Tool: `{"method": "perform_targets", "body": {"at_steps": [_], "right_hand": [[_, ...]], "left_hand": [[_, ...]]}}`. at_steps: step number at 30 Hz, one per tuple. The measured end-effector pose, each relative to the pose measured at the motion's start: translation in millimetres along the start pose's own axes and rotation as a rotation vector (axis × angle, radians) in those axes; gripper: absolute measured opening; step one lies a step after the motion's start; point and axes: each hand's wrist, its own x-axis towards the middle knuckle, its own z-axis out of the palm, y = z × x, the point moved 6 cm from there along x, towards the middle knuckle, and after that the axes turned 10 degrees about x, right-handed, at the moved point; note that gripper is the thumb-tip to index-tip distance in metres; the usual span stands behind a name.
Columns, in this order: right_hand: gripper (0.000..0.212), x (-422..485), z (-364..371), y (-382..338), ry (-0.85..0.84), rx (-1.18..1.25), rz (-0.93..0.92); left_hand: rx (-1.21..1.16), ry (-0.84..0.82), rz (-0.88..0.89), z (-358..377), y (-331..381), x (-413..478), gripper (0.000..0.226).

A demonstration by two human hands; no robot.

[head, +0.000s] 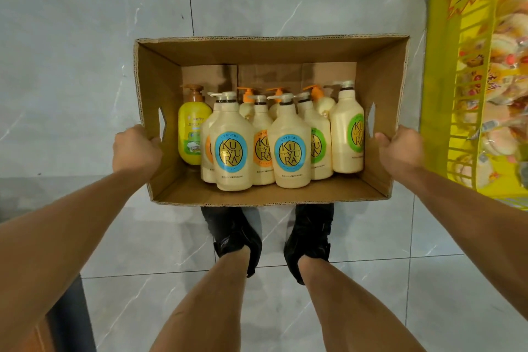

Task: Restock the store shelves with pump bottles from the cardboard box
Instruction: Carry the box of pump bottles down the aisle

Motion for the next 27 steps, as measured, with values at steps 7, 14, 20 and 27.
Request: {"method": "perform_targets", "body": {"at_steps": [7,14,20,27], "right_hand": [[0.033,-21.5,-36.2,-9.3,0.027,-0.054,-0.099],[0.039,-86.2,-146.1,-56.8,0.024,-0.042,-0.152],[0.032,-171.7,-291.5,-114.1,0.061,0.015,-0.15],[0.041,-267.7,-444.3,-198.3,0.131,-0.009,-0.23]], "left_hand": [[-0.047,0.055,0.063,-42.2,-8.2,-22.1,0.014],[-0.069,0.113,0.109,-168.7,-13.5,-86.9,0.019],[-0.1,0.155,0.15,-328.2,-25.7,-167.6,0.017],[-0.101,0.228,0.227,-497.5,-48.8,-231.6,0.015]]}}
